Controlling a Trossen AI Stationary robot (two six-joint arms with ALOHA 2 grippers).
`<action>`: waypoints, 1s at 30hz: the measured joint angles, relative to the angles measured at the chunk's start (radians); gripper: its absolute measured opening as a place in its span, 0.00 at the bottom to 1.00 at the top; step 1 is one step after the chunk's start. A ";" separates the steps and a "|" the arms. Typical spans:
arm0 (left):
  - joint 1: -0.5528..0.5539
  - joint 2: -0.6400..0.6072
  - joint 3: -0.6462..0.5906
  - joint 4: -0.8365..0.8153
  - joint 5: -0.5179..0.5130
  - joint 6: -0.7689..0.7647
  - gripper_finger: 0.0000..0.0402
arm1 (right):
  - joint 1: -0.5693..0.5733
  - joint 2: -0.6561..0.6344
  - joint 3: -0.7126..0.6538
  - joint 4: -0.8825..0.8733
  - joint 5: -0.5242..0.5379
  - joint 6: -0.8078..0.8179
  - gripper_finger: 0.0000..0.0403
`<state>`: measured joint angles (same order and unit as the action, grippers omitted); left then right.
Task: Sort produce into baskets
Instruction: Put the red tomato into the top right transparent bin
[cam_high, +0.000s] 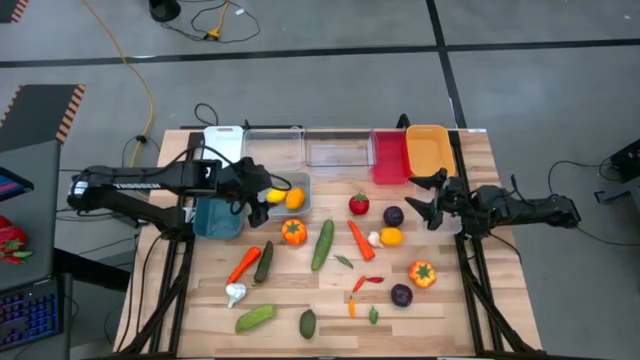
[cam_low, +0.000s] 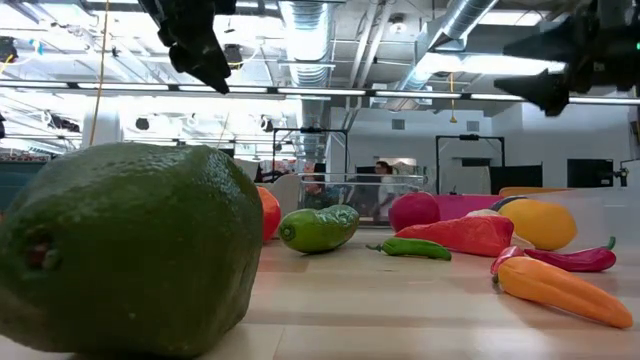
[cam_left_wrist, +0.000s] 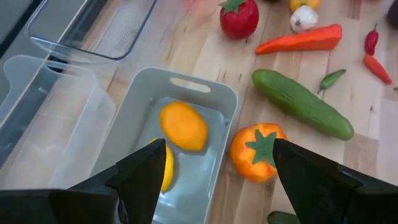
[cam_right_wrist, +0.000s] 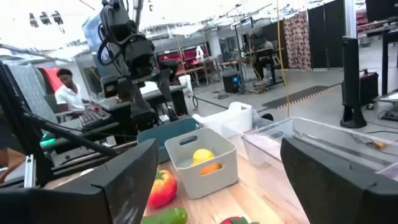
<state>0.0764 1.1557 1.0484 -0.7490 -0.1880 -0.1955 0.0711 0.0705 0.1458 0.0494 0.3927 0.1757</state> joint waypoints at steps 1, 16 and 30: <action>-0.003 0.000 -0.010 0.016 -0.001 0.004 0.70 | 0.000 0.021 0.029 -0.017 0.000 0.000 0.91; -0.008 0.001 -0.023 0.071 -0.003 0.015 0.70 | -0.026 0.590 0.534 -0.494 0.026 0.001 0.90; -0.008 0.001 -0.023 0.068 -0.003 0.016 0.70 | -0.202 1.100 0.815 -0.690 -0.158 0.000 0.90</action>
<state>0.0685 1.1568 1.0256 -0.6811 -0.1913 -0.1799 -0.1310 1.1706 0.9609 -0.6409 0.2345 0.1757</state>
